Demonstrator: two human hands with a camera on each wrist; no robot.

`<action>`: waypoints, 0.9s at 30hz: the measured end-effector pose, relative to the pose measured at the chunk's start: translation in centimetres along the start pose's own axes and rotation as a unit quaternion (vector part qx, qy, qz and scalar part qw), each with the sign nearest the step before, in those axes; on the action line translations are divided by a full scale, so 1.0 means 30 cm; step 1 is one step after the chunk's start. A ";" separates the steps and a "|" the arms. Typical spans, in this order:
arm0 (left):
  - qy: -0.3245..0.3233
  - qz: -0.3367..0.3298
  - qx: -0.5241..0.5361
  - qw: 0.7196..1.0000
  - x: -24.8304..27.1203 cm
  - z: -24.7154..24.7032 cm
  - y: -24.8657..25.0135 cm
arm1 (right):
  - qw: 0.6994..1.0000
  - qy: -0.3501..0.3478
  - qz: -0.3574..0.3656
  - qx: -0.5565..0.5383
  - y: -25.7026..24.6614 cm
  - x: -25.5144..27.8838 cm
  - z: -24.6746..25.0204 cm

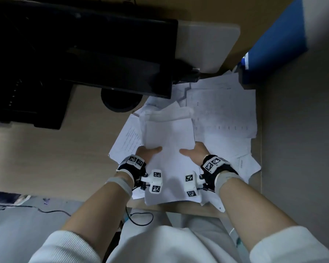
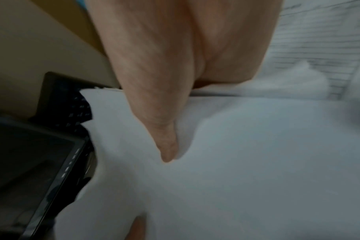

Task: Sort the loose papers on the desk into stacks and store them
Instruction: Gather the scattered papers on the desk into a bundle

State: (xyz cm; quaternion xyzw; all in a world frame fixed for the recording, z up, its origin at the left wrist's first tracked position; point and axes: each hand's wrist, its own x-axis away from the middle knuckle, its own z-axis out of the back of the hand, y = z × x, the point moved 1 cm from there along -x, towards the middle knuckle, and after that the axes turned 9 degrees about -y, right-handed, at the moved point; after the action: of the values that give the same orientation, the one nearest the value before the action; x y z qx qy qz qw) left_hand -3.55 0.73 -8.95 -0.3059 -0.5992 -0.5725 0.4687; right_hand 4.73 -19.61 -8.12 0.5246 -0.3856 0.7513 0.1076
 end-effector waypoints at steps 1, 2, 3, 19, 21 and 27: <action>-0.006 -0.003 -0.007 1.000 -0.003 -0.010 0.005 | 1.000 0.024 -0.009 -0.014 0.021 0.009 0.008; -0.011 -0.009 -0.014 1.000 -0.008 -0.028 0.013 | 0.999 0.039 -0.013 -0.030 0.046 0.012 0.020; -0.017 -0.021 -0.020 0.999 -0.012 -0.052 0.026 | 0.998 0.050 -0.016 -0.047 0.067 0.022 0.036; -0.061 -0.150 -0.229 0.960 -0.092 -0.451 0.413 | 0.964 0.192 -0.069 -0.172 0.202 0.066 0.458; -0.053 -0.147 -0.253 0.955 -0.103 -0.472 0.423 | 0.964 0.185 -0.081 -0.175 0.206 0.063 0.468; -0.039 -0.122 -0.176 0.976 -0.116 -0.454 0.433 | 0.955 0.195 -0.090 -0.205 0.186 0.035 0.476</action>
State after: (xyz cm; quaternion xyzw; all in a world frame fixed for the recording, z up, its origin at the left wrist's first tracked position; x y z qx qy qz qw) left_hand 12.38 -9.88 -8.23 -0.3304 -0.5397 -0.7092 0.3107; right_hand 11.19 -33.54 -7.65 0.3671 -0.4539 0.7311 0.3531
